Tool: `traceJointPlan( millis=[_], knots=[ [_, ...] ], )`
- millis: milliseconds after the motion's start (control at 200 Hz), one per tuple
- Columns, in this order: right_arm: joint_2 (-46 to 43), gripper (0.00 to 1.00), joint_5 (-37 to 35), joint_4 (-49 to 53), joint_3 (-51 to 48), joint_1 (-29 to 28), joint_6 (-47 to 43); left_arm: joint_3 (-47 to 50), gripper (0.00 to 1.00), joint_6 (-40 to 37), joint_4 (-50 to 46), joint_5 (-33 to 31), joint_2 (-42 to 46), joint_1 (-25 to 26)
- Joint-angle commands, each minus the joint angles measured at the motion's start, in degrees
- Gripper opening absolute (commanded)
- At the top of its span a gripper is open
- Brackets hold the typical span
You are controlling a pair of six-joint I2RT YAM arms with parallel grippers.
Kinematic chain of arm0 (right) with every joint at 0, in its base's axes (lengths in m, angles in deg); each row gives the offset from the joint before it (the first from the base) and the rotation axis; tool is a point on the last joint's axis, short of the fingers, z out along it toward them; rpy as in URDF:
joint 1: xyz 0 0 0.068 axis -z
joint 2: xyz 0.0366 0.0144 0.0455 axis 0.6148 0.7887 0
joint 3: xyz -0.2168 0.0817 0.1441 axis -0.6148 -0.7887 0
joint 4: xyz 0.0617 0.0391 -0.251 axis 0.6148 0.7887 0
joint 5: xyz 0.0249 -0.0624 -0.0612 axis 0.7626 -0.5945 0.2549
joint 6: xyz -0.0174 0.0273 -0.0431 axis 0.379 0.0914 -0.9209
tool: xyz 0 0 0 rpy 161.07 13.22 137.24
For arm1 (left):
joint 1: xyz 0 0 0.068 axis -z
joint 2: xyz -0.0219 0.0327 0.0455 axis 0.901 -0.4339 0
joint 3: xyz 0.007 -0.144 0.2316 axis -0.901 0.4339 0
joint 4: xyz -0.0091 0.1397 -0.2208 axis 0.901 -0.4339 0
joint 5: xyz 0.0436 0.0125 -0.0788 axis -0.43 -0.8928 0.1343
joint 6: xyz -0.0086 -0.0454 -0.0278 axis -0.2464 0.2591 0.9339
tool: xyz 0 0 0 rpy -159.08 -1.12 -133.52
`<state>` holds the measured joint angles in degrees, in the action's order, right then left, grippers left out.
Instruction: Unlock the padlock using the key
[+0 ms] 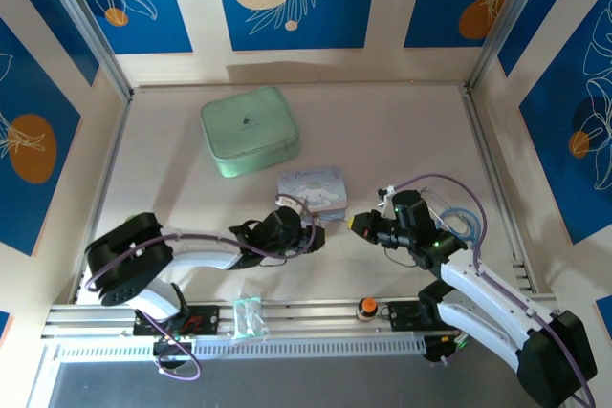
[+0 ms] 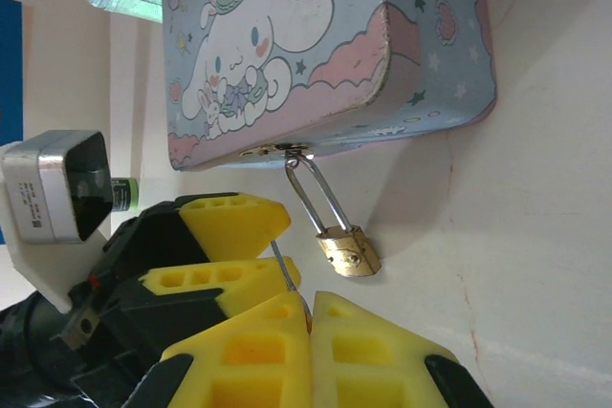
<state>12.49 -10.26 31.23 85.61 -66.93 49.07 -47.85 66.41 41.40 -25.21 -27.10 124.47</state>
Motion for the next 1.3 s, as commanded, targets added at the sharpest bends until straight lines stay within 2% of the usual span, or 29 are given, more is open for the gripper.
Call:
traceJointPlan(
  millis=[0, 205, 440, 655, 865, 955, 1136, 1181, 1236, 1296],
  knots=[
    [0.92, 0.0, 1.14, -0.38, 0.1, 0.25, -0.87, -1.37, 0.61, -0.08, 0.94, -3.99, -2.07, 1.58],
    [1.27, 0.0, 1.59, -2.0, -1.31, 0.25, 0.07, -1.48, 0.58, 0.69, 5.79, -3.12, -6.68, 2.03],
    [1.53, 0.0, 1.18, -2.03, -2.52, 0.08, 0.51, -5.45, 0.53, 0.56, 1.46, -4.98, -10.39, 3.66],
    [0.22, 0.0, -0.57, -4.42, -4.87, -1.83, 3.31, -6.04, 0.38, 1.73, 1.04, -5.9, -12.78, 4.11],
    [4.27, 0.0, 0.26, -9.21, -6.44, -4.53, 7.23, -5.6, 0.24, 3.17, 3.14, -6.55, -11.26, 4.2],
    [5.63, 0.0, 0.04, -12.98, -7.8, -5.58, 10.32, -5.3, 0.18, 4.96, 4.48, -6.72, -10.75, 4.15],
    [6.03, 0.0, -2.12, -12.08, -7.41, -7.57, 11.5, -2.87, 0.14, 10.57, 9.89, -7.61, -9.86, 3.98],
    [6.39, 0.0, -1.69, -12.82, -7.88, -7.49, 12.48, -1.96, 0.09, 12.6, 11.66, -8.45, -9.52, 3.98],
    [7.63, 0.0, -0.39, -15.71, -9.07, -7.13, 14.72, -0.37, 0.05, 15.53, 15.07, -10.01, -9.27, 3.98],
    [9.73, 0.0, 0.47, -21.31, -10.84, -7.26, 18.53, 1.32, 0.04, 18.54, 19.75, -11.22, -9.3, 3.82]
  ],
)
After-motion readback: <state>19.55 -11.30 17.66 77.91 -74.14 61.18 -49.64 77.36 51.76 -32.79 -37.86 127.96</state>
